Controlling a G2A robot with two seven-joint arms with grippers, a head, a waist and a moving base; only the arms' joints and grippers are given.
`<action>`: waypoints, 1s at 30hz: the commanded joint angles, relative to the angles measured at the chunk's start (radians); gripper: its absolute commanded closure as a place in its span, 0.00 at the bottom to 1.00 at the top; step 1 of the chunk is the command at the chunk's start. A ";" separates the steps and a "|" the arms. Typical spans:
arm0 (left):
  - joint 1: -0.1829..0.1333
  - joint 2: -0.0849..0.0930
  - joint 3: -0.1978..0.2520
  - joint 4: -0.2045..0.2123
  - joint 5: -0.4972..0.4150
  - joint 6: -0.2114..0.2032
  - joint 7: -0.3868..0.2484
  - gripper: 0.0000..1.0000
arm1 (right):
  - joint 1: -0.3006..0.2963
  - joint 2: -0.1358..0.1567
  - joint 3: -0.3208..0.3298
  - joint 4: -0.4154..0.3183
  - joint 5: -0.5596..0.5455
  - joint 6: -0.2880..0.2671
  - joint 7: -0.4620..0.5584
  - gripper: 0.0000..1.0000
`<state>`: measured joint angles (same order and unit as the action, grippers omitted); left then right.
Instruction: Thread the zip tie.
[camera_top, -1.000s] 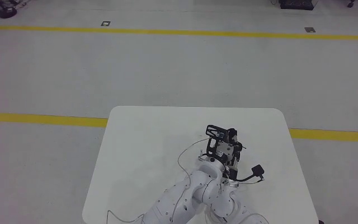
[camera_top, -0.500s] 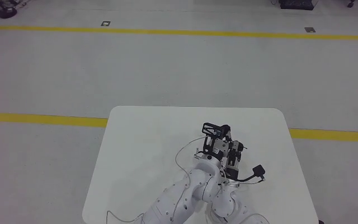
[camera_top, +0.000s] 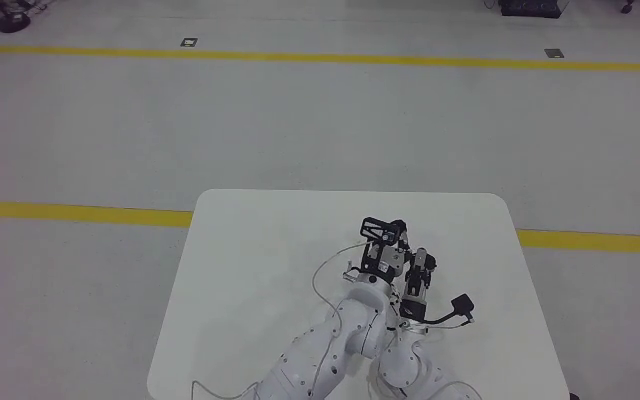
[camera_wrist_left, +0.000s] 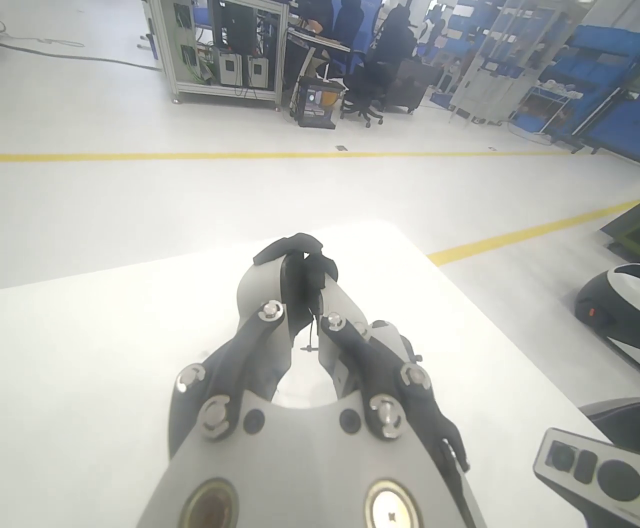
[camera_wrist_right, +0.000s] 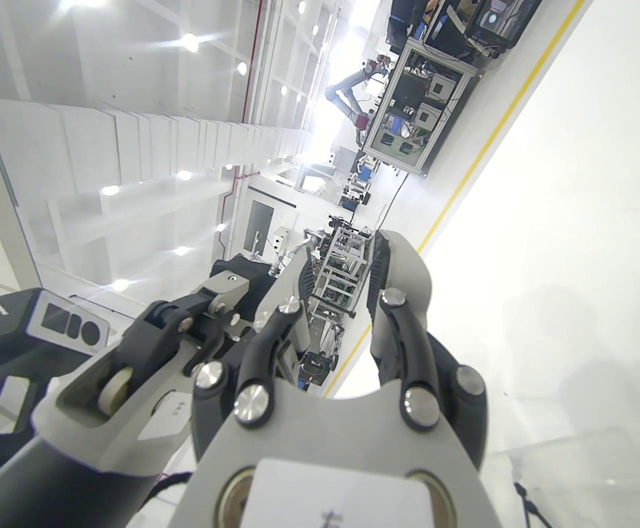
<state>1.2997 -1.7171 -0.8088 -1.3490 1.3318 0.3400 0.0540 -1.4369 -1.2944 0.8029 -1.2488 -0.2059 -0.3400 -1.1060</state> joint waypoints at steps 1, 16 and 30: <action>0.002 0.001 -0.007 -0.012 -0.008 0.000 0.005 1.00 | 0.000 0.000 0.002 0.000 0.002 0.000 0.000 0.75; 0.016 0.000 -0.059 -0.110 -0.210 -0.003 0.006 1.00 | -0.012 0.005 -0.003 -0.023 -0.019 0.000 -0.012 0.71; 0.014 0.000 -0.061 -0.109 -0.238 -0.009 0.002 1.00 | -0.009 0.022 -0.021 -0.041 -0.034 0.000 -0.057 0.67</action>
<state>1.3132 -1.7178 -0.8688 -1.4579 1.0972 0.3308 0.0557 -1.4462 -1.2737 0.7829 -1.2900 -0.2415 -0.3400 -1.1631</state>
